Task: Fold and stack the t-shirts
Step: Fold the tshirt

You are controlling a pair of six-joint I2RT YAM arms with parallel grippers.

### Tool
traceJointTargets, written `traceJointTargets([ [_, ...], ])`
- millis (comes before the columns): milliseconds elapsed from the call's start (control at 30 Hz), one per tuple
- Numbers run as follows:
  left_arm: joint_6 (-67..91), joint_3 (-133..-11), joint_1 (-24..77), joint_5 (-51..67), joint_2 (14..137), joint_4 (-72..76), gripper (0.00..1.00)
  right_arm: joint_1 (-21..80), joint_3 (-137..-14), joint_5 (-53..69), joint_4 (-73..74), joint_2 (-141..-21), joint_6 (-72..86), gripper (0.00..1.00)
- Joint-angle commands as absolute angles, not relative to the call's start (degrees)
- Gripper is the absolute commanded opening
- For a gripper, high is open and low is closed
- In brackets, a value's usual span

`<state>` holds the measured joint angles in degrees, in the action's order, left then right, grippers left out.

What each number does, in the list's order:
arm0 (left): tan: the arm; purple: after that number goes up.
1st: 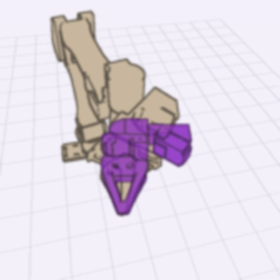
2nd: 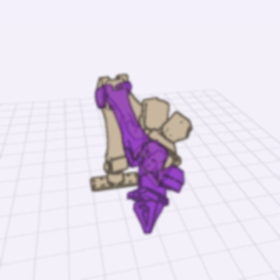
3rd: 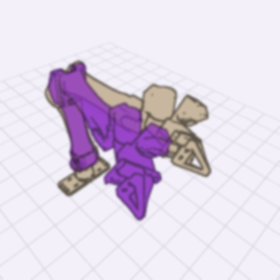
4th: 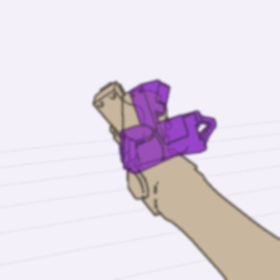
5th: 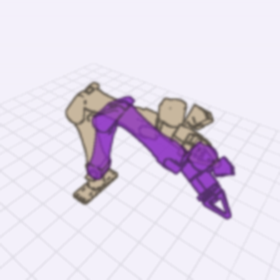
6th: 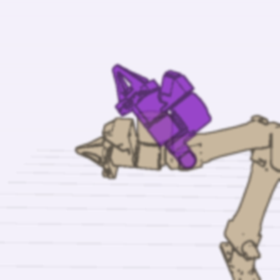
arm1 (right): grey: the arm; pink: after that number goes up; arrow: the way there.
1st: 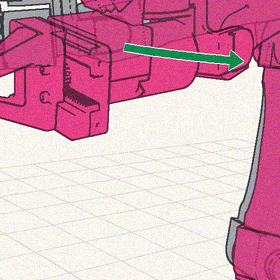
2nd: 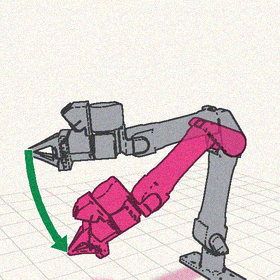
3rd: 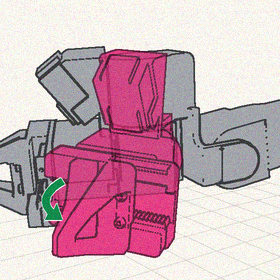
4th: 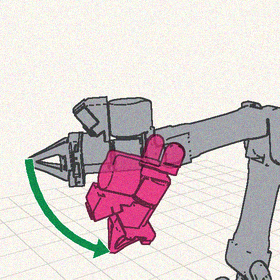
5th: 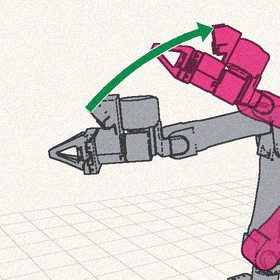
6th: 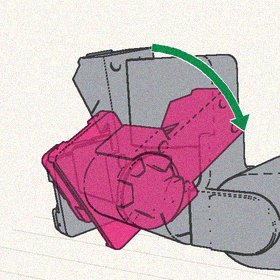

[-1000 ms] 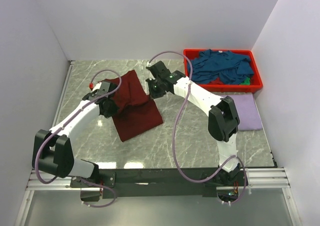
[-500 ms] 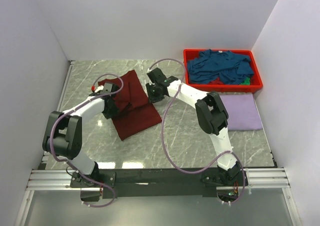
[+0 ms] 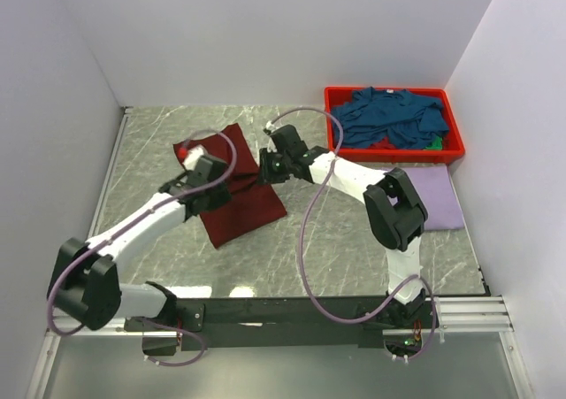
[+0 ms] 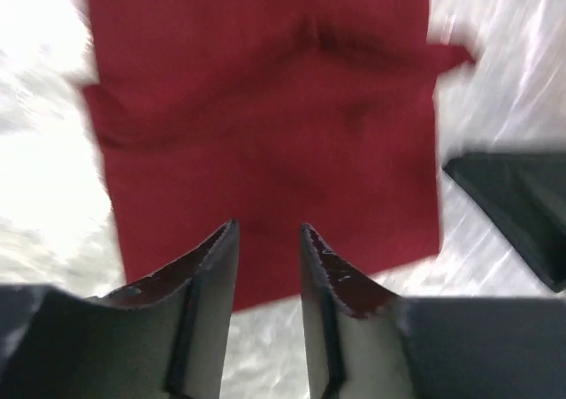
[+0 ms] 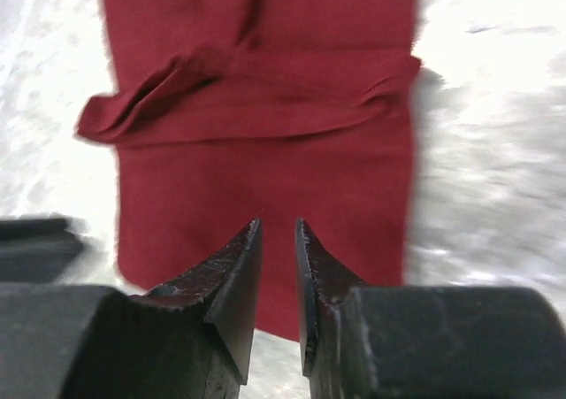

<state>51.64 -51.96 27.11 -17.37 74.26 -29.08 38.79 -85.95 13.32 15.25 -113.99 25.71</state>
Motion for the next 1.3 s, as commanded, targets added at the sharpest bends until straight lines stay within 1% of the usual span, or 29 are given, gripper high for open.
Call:
traceJointTargets([
  [0,53.43,-47.39,29.88,-12.92,78.04,-24.97,0.35,40.17,-85.34,20.29,6.96,-115.92,28.20,0.27],
  [33,53.96,-46.76,30.40,-12.22,78.83,-24.09,0.31,40.17,-85.60,21.00,6.42,-116.80,28.56,0.27],
  [100,53.96,-45.27,31.46,-9.60,81.12,-21.89,0.31,40.25,-87.01,21.97,5.89,-119.35,29.18,0.25],
  [233,54.05,-43.77,33.48,-8.35,84.02,-21.27,0.30,40.17,-90.78,22.68,5.19,-123.92,29.01,0.25],
  [433,54.23,-40.52,35.42,-7.03,84.20,-21.71,0.30,39.12,-103.26,21.18,7.03,-132.97,28.56,0.25],
  [533,54.05,-38.94,36.56,-7.03,82.62,-23.20,0.30,38.24,-107.74,20.92,5.45,-135.96,30.23,0.27],
  [567,54.05,-38.50,36.74,-7.38,81.31,-23.64,0.30,37.54,-109.23,19.96,5.45,-136.23,31.45,0.29],
  [667,54.93,-37.27,36.74,-9.49,77.63,-25.66,0.31,36.13,-108.90,22.14,4.75,-135.27,33.39,0.34],
  [700,55.63,-37.35,36.74,-10.28,76.56,-26.19,0.31,35.86,-107.59,23.28,3.53,-134.22,33.83,0.34],
  [800,57.73,-38.67,36.48,-12.74,72.52,-27.68,0.32,35.16,-98.11,28.73,-1.55,-127.72,35.33,0.37],
  [833,58.35,-38.85,35.95,-12.83,71.55,-27.42,0.33,34.98,-91.56,30.39,-3.50,-123.62,36.03,0.37],
  [900,59.49,-39.11,35.42,-11.69,69.35,-26.64,0.34,34.80,-84.41,36.19,-10.41,-117.55,38.84,0.38],
  [933,59.85,-39.11,34.55,-10.99,68.91,-26.02,0.34,34.63,-77.68,38.21,-12.98,-115.68,39.98,0.40],
  [967,59.94,-38.68,34.19,-10.12,68.30,-25.67,0.34,34.63,-74.39,41.71,-18.14,-114.01,42.17,0.44],
  [1033,60.38,-37.89,32.18,-6.69,68.20,-24.70,0.33,34.28,-66.15,45.07,-22.57,-110.59,44.55,0.48],
  [1133,61.26,-34.20,29.54,-1.33,69.16,-22.15,0.31,33.14,-57.08,48.77,-29.60,-108.99,48.77,0.49],
  [1267,62.14,-31.29,27.86,2.19,71.10,-21.53,0.29,30.24,-49.14,50.71,-36.19,-110.47,49.92,0.49],
])
